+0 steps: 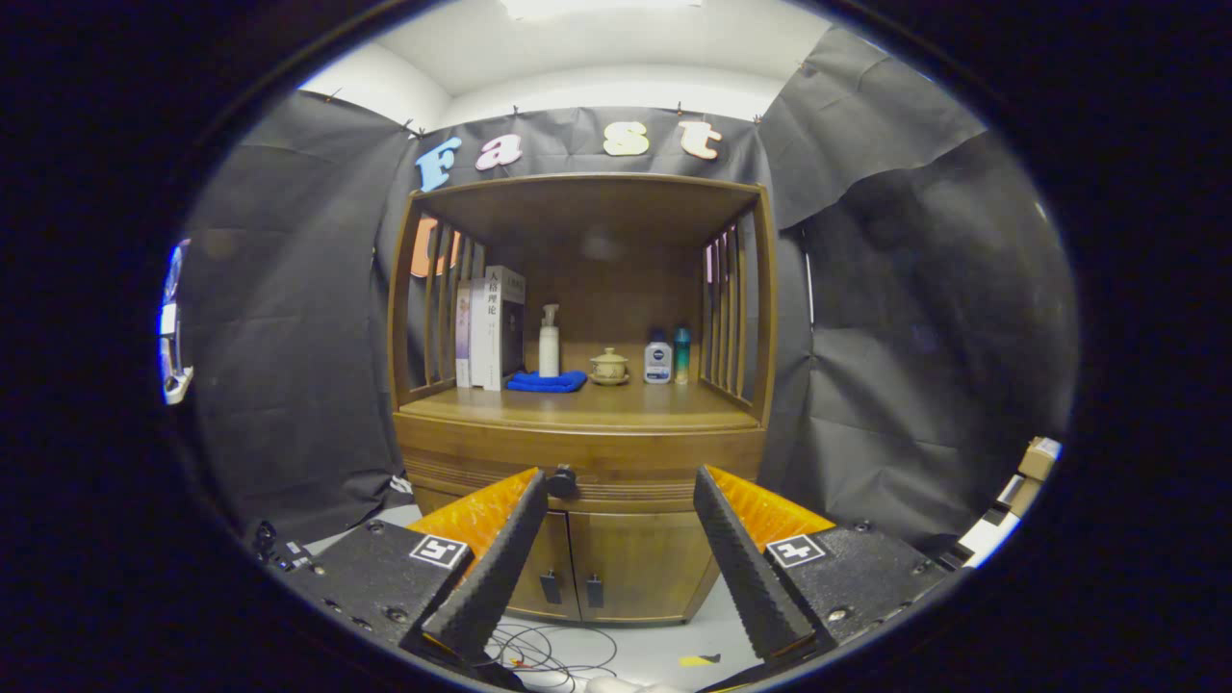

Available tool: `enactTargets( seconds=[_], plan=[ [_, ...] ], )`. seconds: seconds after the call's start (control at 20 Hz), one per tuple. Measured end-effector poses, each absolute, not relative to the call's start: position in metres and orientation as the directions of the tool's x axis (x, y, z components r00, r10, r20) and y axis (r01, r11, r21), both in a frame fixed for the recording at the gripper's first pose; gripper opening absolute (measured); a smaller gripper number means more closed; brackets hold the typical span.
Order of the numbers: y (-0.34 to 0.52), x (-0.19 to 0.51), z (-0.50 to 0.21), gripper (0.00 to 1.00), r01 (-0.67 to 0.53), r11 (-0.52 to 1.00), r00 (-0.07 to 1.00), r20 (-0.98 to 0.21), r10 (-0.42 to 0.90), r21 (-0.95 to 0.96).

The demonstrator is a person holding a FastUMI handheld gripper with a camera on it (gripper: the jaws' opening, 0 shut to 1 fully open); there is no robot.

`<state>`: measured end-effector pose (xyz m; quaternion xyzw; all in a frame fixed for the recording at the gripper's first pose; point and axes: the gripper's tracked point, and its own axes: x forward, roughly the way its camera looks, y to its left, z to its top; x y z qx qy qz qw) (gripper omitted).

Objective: Pull open the drawer, take out the items inside it, and place them on the countertop above the cabinet.

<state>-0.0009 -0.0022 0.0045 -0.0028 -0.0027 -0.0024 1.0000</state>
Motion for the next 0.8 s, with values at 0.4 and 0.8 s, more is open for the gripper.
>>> enactTargets(
  seconds=[0.4,0.8],
  plan=[
    [0.012,0.023,-0.007,0.98,-0.010,1.000,1.000,-0.016,0.010,-0.009],
    [0.054,0.088,-0.024,0.98,-0.053,0.998,0.999,-0.006,0.053,0.017]
  ],
)
